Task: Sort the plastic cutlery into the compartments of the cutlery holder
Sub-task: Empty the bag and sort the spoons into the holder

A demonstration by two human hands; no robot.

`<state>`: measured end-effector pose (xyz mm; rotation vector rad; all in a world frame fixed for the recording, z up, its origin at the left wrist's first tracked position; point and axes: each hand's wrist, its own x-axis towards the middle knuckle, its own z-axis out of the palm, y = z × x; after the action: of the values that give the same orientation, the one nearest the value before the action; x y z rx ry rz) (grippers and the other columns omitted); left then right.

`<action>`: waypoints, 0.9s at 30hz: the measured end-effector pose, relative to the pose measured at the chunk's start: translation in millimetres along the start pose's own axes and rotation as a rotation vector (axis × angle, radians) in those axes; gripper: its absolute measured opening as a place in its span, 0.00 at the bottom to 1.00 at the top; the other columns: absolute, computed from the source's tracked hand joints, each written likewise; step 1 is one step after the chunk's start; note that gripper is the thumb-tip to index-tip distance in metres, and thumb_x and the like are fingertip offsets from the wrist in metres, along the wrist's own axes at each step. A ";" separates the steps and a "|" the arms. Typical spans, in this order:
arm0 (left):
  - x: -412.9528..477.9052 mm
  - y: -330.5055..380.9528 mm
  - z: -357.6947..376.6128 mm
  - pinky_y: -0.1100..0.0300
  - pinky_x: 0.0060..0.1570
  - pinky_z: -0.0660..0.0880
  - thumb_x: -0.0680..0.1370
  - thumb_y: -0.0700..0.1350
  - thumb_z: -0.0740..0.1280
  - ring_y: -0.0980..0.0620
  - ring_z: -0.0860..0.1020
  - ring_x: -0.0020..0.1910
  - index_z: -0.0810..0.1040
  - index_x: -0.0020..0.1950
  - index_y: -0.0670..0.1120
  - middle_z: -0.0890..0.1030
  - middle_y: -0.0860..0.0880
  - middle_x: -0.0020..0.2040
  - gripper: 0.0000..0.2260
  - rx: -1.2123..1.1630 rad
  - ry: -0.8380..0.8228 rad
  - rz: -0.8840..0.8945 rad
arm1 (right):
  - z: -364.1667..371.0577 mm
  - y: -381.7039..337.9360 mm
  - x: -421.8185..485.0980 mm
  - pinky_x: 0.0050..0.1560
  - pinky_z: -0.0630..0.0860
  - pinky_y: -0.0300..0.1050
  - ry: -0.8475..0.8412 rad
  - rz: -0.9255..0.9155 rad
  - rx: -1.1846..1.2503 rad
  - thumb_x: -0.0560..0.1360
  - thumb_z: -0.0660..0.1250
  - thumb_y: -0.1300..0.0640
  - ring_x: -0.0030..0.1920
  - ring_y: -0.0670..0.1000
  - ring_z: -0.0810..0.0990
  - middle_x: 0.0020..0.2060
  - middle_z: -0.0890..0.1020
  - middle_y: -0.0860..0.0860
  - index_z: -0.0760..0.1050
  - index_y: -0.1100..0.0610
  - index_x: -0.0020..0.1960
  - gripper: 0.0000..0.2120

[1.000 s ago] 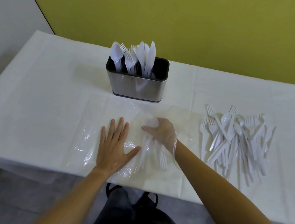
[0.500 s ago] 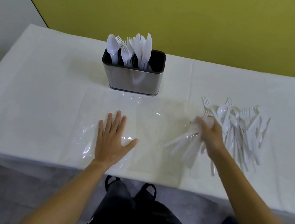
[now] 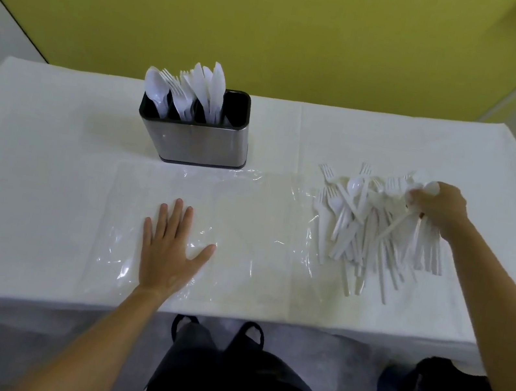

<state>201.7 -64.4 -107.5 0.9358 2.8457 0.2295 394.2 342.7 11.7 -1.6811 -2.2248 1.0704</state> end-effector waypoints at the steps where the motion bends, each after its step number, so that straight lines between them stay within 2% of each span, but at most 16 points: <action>1: -0.1 0.6 -0.3 0.43 0.75 0.45 0.73 0.71 0.47 0.46 0.47 0.78 0.54 0.79 0.49 0.49 0.50 0.80 0.40 -0.005 -0.005 -0.006 | 1.9 -1.2 3.8 0.45 0.72 0.50 -0.038 -0.020 -0.031 0.74 0.68 0.57 0.46 0.59 0.79 0.41 0.80 0.61 0.77 0.61 0.41 0.08; 3: -0.1 1.0 -0.6 0.44 0.75 0.45 0.73 0.70 0.48 0.46 0.46 0.78 0.53 0.79 0.49 0.49 0.51 0.80 0.39 -0.006 -0.007 -0.009 | 11.1 -7.1 9.7 0.54 0.71 0.53 -0.085 -0.055 -0.113 0.75 0.67 0.56 0.54 0.63 0.78 0.49 0.80 0.64 0.77 0.67 0.52 0.13; 7: 0.3 0.5 -0.6 0.43 0.75 0.46 0.73 0.70 0.49 0.46 0.47 0.78 0.54 0.79 0.49 0.49 0.50 0.80 0.39 -0.009 0.002 -0.005 | 31.3 -21.4 10.1 0.63 0.66 0.50 -0.096 -0.112 -0.290 0.76 0.67 0.52 0.65 0.63 0.71 0.63 0.74 0.63 0.68 0.67 0.66 0.25; 13: -0.9 -0.2 -1.0 0.44 0.75 0.44 0.73 0.70 0.48 0.47 0.44 0.78 0.52 0.79 0.49 0.47 0.51 0.80 0.39 -0.021 -0.005 -0.002 | 45.2 -11.9 6.0 0.57 0.72 0.57 -0.019 -0.200 -0.379 0.75 0.67 0.49 0.64 0.61 0.70 0.66 0.68 0.60 0.67 0.61 0.69 0.26; 16: -0.7 -0.2 -1.2 0.45 0.75 0.43 0.74 0.70 0.47 0.48 0.43 0.78 0.51 0.79 0.49 0.46 0.51 0.80 0.39 -0.012 -0.013 -0.002 | 47.9 -9.9 1.7 0.58 0.70 0.59 0.018 -0.241 -0.426 0.76 0.67 0.49 0.68 0.62 0.63 0.69 0.64 0.60 0.63 0.62 0.72 0.30; 18: -0.5 0.1 -1.2 0.45 0.75 0.43 0.74 0.70 0.47 0.47 0.44 0.78 0.52 0.79 0.49 0.46 0.51 0.80 0.39 -0.008 -0.015 0.000 | 51.2 -17.4 -9.1 0.62 0.67 0.59 0.085 -0.281 -0.297 0.76 0.67 0.49 0.69 0.63 0.61 0.70 0.64 0.61 0.61 0.63 0.72 0.32; 20: -0.5 0.2 -1.3 0.45 0.75 0.43 0.74 0.70 0.48 0.48 0.43 0.78 0.51 0.79 0.49 0.46 0.51 0.80 0.39 -0.019 -0.016 -0.003 | 58.6 -28.8 -29.1 0.66 0.64 0.56 0.152 -0.407 -0.165 0.76 0.67 0.51 0.67 0.63 0.64 0.68 0.67 0.62 0.64 0.65 0.70 0.28; 22: -0.3 0.1 -1.6 0.45 0.75 0.42 0.74 0.70 0.48 0.48 0.42 0.78 0.51 0.79 0.50 0.45 0.52 0.80 0.39 -0.031 -0.023 -0.005 | 72.1 -36.5 -55.0 0.64 0.66 0.51 0.103 -0.485 -0.092 0.76 0.67 0.53 0.63 0.60 0.70 0.63 0.72 0.62 0.70 0.64 0.66 0.23; 24: -0.7 1.1 -3.6 0.47 0.76 0.41 0.74 0.70 0.48 0.51 0.42 0.78 0.50 0.79 0.50 0.44 0.53 0.80 0.39 -0.096 -0.010 -0.002 | 90.1 -34.6 -79.8 0.56 0.72 0.47 -0.030 -0.462 -0.063 0.76 0.67 0.52 0.53 0.54 0.77 0.59 0.76 0.58 0.73 0.62 0.64 0.20; 27: 1.6 2.4 -14.8 0.52 0.76 0.42 0.76 0.66 0.52 0.57 0.43 0.78 0.51 0.79 0.50 0.45 0.56 0.79 0.36 -0.418 0.111 -0.049 | 119.1 -25.9 -103.1 0.49 0.74 0.44 -0.190 -0.333 -0.053 0.75 0.68 0.50 0.45 0.49 0.77 0.56 0.77 0.54 0.71 0.60 0.65 0.22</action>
<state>199.3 -63.0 -92.7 0.7829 2.7446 0.8536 349.6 195.2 -30.0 -1.2068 -2.5525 1.1306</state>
